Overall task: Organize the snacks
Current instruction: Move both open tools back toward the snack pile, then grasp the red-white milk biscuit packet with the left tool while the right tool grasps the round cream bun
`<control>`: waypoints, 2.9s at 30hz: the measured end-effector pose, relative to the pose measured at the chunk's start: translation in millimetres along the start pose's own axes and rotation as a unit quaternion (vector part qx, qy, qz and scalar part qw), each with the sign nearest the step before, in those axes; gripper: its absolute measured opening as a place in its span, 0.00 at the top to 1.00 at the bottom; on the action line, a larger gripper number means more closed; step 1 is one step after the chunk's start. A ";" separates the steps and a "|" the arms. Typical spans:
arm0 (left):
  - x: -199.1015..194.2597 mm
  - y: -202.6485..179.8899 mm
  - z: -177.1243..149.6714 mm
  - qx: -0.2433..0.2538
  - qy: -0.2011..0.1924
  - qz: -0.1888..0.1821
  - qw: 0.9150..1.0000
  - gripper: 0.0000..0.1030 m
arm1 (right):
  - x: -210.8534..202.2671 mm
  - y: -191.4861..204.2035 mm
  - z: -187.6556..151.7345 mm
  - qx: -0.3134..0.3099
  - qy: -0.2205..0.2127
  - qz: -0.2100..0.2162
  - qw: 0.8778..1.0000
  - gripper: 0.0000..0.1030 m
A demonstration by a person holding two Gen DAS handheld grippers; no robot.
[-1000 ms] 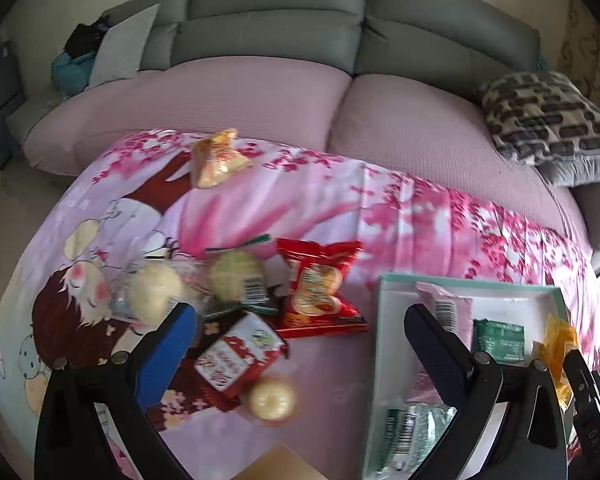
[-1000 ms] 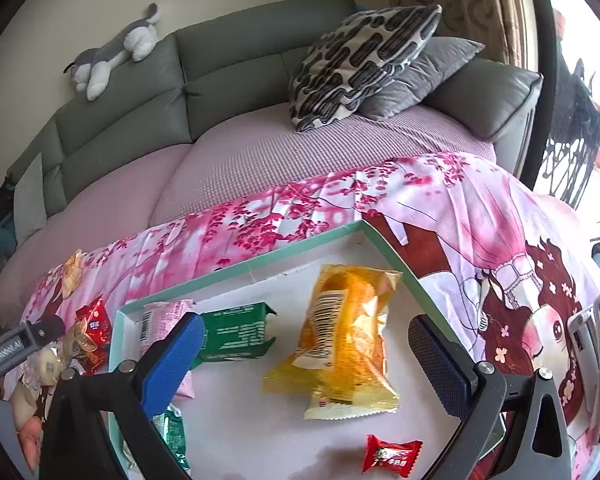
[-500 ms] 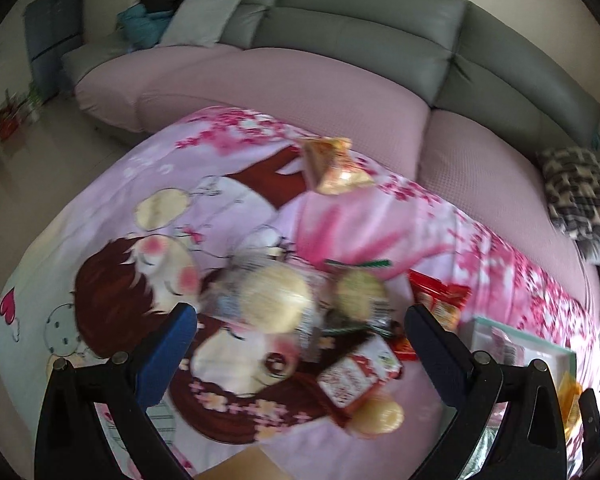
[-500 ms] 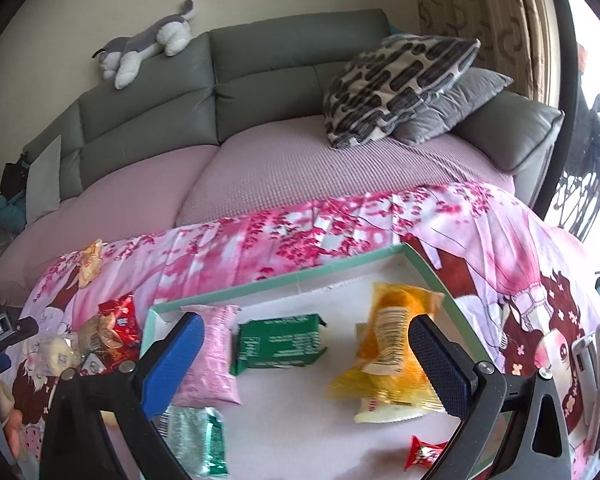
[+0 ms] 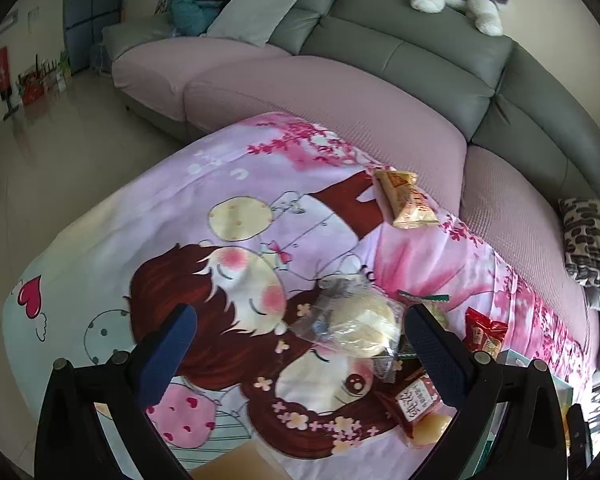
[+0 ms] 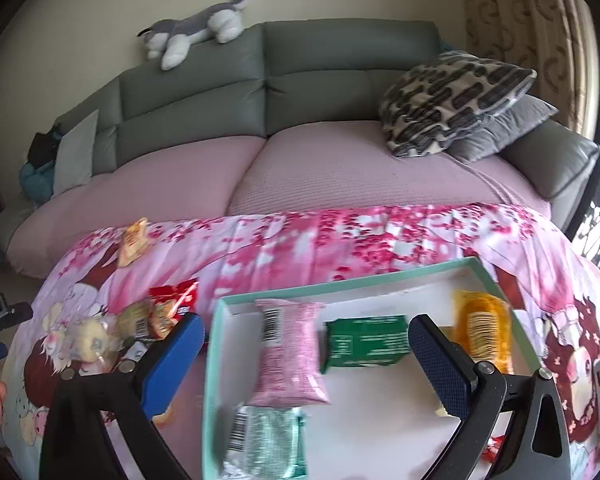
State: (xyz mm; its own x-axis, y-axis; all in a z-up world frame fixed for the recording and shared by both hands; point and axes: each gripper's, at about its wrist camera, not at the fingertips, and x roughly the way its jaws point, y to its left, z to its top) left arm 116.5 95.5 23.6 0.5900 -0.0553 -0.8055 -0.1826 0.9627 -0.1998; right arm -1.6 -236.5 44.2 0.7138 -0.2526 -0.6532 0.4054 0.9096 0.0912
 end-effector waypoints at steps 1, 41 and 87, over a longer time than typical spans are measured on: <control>1.0 4.6 1.4 -0.006 0.001 0.000 1.000 0.00 | 0.3 4.0 -0.4 -0.004 0.000 0.002 1.000 0.00; 35.6 -15.6 -11.8 0.059 0.048 -0.021 0.997 0.00 | 33.3 108.1 -44.8 -0.081 0.103 0.095 0.987 0.20; 92.6 -108.7 -68.7 0.208 0.185 -0.058 0.959 0.00 | 60.5 111.9 -68.8 -0.091 0.169 0.105 0.976 0.50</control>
State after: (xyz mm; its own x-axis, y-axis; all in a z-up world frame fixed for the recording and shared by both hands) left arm 137.0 -32.4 -67.6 0.2549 -0.1841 -0.9493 0.2423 0.9626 -0.1216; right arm 47.7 -127.3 -36.9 0.5283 0.0406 -0.8481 0.1413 0.9807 0.1350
